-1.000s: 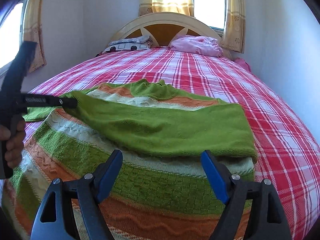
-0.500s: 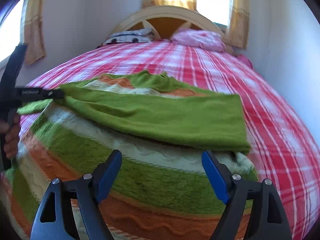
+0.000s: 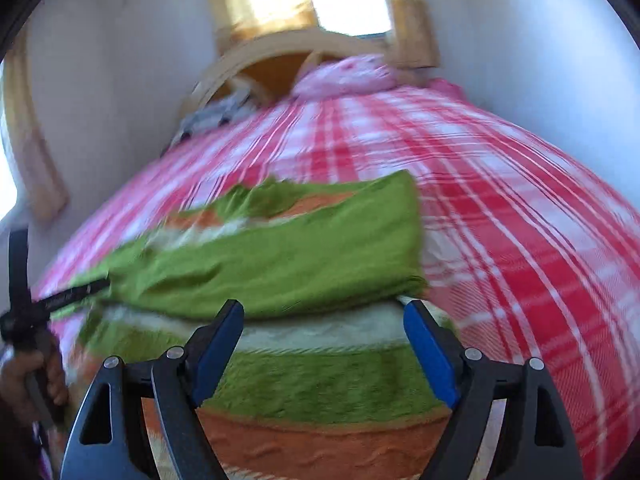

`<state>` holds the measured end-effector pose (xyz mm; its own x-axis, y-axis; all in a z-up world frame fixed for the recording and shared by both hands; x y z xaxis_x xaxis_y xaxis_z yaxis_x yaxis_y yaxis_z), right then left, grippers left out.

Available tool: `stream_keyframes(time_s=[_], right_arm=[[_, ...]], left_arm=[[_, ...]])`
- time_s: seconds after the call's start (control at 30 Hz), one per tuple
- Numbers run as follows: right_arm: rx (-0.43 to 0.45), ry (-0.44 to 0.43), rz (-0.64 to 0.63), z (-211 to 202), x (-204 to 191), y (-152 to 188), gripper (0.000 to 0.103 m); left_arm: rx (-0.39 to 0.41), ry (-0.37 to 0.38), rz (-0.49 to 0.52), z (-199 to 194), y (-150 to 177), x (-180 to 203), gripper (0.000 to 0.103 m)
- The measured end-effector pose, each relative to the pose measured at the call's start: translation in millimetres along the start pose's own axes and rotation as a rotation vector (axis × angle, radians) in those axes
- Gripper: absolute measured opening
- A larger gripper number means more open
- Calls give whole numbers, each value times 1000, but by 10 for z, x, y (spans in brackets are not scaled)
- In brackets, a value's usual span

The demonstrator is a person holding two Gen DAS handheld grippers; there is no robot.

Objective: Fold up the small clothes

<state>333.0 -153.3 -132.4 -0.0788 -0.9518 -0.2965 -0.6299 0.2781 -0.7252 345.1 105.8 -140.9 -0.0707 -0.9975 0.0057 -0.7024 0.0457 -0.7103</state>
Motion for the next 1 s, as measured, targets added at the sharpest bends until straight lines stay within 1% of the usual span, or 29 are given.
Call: stream_keyframes(time_s=[0.03,0.13,0.2,0.27,0.3,0.33,0.4,0.47,0.5,0.6,0.67,0.7,0.73,0.8,0.83,0.9,1.0], right_arm=[[-5,-6,-21,7,-51,-71,83],[-74,-13,-68,224,-139,-251,83],[-95,39,-62,422,-69,-277,83],[-189,71,-30,632,43,-182,83],[-229,70,-28,691,88,-91,83],[-214,84,-75,659,58,-29,83],[-195,130,-147,546,-34,60,83],[-186,189,-177,473,-126,71,83],[-165,189,-189,432,-219,44,83],[-136,128,-220,416,-533,-64,83],[-128,90,-242,469,-739,-87,83],[-131,71,-247,506,-824,-68,83],[-144,53,-247,620,-912,-38,83],[-195,41,-232,834,-971,50,83],[-222,25,-217,904,-991,120,83],[-197,20,-218,902,-999,196,83],[-200,-36,-220,832,-1021,263,83]], left_arm=[[-7,12,-7,17,12,-8,69],[-36,-9,-13,71,20,-20,69],[-49,-13,-11,92,40,-7,69],[-53,-1,-8,82,64,2,72],[-69,5,-3,83,94,6,77],[-88,6,3,84,132,11,79],[-85,19,16,57,167,26,79],[-78,25,10,49,166,25,79],[-84,24,7,64,166,23,79],[-76,19,3,38,165,22,79],[-58,18,-19,-30,170,-34,80],[-50,23,-41,-73,187,-92,84],[-45,28,-68,-116,215,-170,88],[-34,30,-113,-192,274,-320,90],[-34,24,-127,-217,296,-386,90],[-40,-8,-151,-297,351,-566,90],[-33,-67,-178,-439,423,-855,90]])
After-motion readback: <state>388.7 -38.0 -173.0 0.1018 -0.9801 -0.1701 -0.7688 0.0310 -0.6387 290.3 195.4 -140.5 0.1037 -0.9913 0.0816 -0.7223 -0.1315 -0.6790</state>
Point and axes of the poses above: each gripper's, at about its wrist camera, not at the fingertips, and z roughly the way its jaws point, x to its right, y to its underside, the point moved 2 cm from there along z, roughly the way its jaws point, and after that the axes turned 12 degrees about z, right-handed, at the moved point
